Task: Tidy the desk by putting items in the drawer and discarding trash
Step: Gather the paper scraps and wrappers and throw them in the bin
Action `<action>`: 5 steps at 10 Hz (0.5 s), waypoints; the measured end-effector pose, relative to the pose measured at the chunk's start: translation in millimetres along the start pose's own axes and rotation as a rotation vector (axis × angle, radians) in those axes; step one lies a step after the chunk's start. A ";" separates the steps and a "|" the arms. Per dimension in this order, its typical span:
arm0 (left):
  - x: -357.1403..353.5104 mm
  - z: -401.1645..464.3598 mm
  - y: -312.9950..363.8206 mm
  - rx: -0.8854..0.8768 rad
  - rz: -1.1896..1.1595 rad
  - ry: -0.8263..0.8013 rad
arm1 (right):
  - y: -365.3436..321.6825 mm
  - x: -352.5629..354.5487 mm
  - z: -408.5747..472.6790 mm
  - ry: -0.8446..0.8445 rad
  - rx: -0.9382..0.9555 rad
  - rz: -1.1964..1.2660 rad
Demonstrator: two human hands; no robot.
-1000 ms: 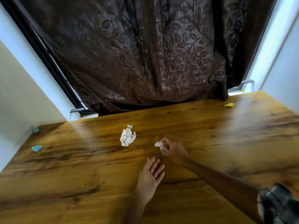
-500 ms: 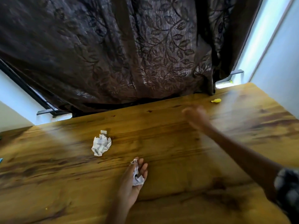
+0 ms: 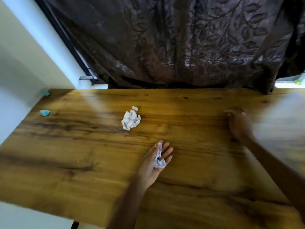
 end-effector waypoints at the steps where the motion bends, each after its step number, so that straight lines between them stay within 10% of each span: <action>1: -4.3 -2.6 0.5 -0.011 0.009 -0.018 | -78.7 -20.5 -55.5 -0.080 0.051 0.327; 2: -3.7 -10.3 -4.3 0.033 -0.008 -0.009 | -163.6 -33.2 -123.7 -0.113 0.296 0.439; 4: 20.4 -32.8 -6.0 0.050 -0.081 0.021 | -210.1 -134.9 -198.7 -0.268 0.350 -0.288; 5: 25.7 -47.5 0.4 0.056 -0.060 0.067 | -242.0 -75.4 -200.7 -0.171 0.639 0.060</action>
Point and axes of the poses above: each hand's wrist, its own z-axis towards the middle knuckle, its own x-axis out of the back of the hand, y = z × x, the point moved 7 cm from there along z, towards the middle knuckle
